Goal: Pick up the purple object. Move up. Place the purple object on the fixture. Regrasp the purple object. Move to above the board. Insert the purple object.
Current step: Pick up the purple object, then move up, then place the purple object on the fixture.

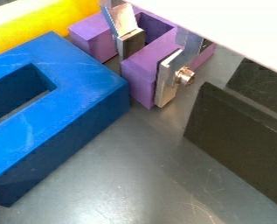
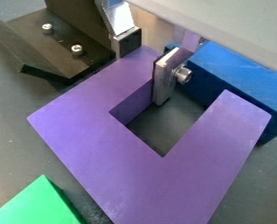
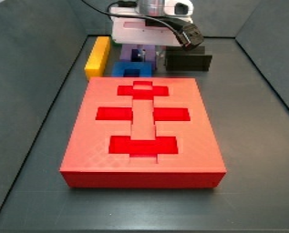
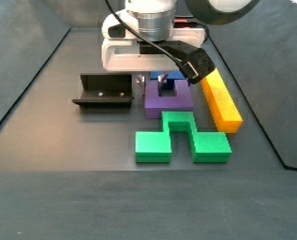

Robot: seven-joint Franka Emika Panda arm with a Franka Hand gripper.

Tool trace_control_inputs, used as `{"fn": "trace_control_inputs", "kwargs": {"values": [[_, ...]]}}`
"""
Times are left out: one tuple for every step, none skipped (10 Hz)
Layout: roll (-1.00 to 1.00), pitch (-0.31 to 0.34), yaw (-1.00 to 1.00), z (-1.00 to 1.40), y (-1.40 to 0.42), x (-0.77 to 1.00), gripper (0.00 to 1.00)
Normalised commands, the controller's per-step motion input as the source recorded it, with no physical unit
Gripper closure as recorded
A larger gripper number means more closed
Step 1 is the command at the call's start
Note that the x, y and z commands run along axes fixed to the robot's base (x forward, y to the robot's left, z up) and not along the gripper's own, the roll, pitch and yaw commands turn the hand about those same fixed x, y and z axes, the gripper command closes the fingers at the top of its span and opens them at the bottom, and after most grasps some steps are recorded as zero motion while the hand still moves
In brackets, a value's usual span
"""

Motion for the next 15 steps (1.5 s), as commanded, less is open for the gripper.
{"fn": "trace_control_inputs", "kwargs": {"values": [[0.00,0.000,0.00,0.00,0.00,0.00,1.00],[0.00,0.000,0.00,0.00,0.00,0.00,1.00],[0.00,0.000,0.00,0.00,0.00,0.00,1.00],[0.00,0.000,0.00,0.00,0.00,0.00,1.00],[0.00,0.000,0.00,0.00,0.00,0.00,1.00],[0.00,0.000,0.00,0.00,0.00,0.00,1.00],[0.00,0.000,0.00,0.83,0.00,0.00,1.00],[-0.01,0.012,0.04,0.81,-0.03,-0.02,1.00],[-0.01,0.020,0.04,0.71,-0.04,-0.05,1.00],[-0.04,-0.024,0.02,0.23,-0.01,-0.02,1.00],[0.00,0.000,0.00,0.00,-0.02,0.00,1.00],[-0.03,0.000,0.00,0.01,0.00,0.00,1.00],[-0.54,0.080,0.00,0.53,0.04,0.63,1.00],[-0.52,-0.211,-0.04,0.39,0.00,0.75,1.00],[-0.57,-0.209,-0.11,0.31,0.00,0.83,1.00]]}}
